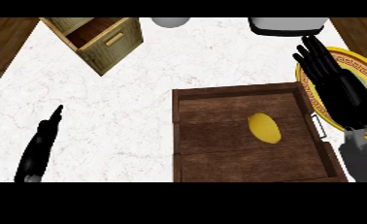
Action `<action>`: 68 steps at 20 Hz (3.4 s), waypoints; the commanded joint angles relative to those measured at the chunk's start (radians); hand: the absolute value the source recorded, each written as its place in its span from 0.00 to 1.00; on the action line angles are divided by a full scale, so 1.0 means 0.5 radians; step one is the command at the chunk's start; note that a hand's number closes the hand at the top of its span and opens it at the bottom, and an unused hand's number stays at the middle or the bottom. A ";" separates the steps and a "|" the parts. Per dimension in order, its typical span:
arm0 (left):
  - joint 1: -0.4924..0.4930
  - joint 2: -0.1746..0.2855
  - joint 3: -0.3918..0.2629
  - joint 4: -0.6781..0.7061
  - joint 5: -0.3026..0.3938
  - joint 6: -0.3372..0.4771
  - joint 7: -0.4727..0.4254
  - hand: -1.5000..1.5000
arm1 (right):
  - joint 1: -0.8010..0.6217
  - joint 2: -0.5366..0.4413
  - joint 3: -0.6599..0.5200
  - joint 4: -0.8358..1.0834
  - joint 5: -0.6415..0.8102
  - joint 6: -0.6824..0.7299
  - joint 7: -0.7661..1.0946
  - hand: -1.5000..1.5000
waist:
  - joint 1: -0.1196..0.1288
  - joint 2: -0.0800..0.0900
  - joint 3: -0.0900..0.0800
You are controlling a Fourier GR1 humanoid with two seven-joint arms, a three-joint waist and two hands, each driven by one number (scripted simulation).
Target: Pick the lemon from the tray and place it in the plate
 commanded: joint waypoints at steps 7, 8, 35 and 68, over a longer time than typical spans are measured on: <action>-0.055 -0.332 -0.081 -0.273 0.233 -0.133 0.016 0.50 | -0.567 -0.641 -0.043 0.028 0.405 0.592 -0.223 1.00 | 0.046 0.080 -0.032; -0.096 -0.432 -0.100 -0.299 0.292 -0.170 -0.004 0.50 | -0.558 -0.512 -0.160 0.315 0.405 0.433 -0.324 1.00 | 0.088 0.135 0.014; -0.091 -0.528 0.062 -0.119 0.260 -0.330 -0.077 0.50 | -0.545 -0.686 0.275 0.542 1.213 1.059 -0.975 0.00 | -0.007 0.080 0.017; -0.020 -0.763 0.216 -0.267 -0.019 -0.433 0.124 0.50 | -0.139 -0.008 0.339 0.175 2.199 1.013 -0.543 0.00 | 0.023 0.087 0.020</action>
